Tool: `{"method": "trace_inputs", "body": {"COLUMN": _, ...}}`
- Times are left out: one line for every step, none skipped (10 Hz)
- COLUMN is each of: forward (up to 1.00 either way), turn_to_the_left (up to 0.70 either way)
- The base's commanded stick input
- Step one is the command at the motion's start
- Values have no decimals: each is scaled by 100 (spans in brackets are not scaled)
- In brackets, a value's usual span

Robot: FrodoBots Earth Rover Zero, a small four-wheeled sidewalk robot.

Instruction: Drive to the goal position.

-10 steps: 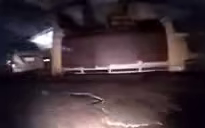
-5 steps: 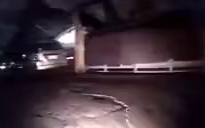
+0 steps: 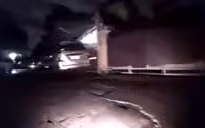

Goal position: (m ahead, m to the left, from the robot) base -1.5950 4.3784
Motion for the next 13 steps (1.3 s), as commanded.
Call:
{"method": "trace_inputs", "body": {"forward": 50, "turn_to_the_left": 27}}
{"method": "trace_inputs", "body": {"forward": 50, "turn_to_the_left": 27}}
{"method": "trace_inputs", "body": {"forward": 50, "turn_to_the_left": 27}}
{"method": "trace_inputs", "body": {"forward": 50, "turn_to_the_left": 27}}
{"method": "trace_inputs", "body": {"forward": 50, "turn_to_the_left": 27}}
{"method": "trace_inputs", "body": {"forward": 50, "turn_to_the_left": 27}}
{"method": "trace_inputs", "body": {"forward": 50, "turn_to_the_left": 27}}
{"method": "trace_inputs", "body": {"forward": 50, "turn_to_the_left": 27}}
{"method": "trace_inputs", "body": {"forward": 50, "turn_to_the_left": 27}}
{"method": "trace_inputs", "body": {"forward": 50, "turn_to_the_left": 27}}
{"method": "trace_inputs", "body": {"forward": 50, "turn_to_the_left": 27}}
{"method": "trace_inputs", "body": {"forward": 50, "turn_to_the_left": 27}}
{"method": "trace_inputs", "body": {"forward": 50, "turn_to_the_left": 27}}
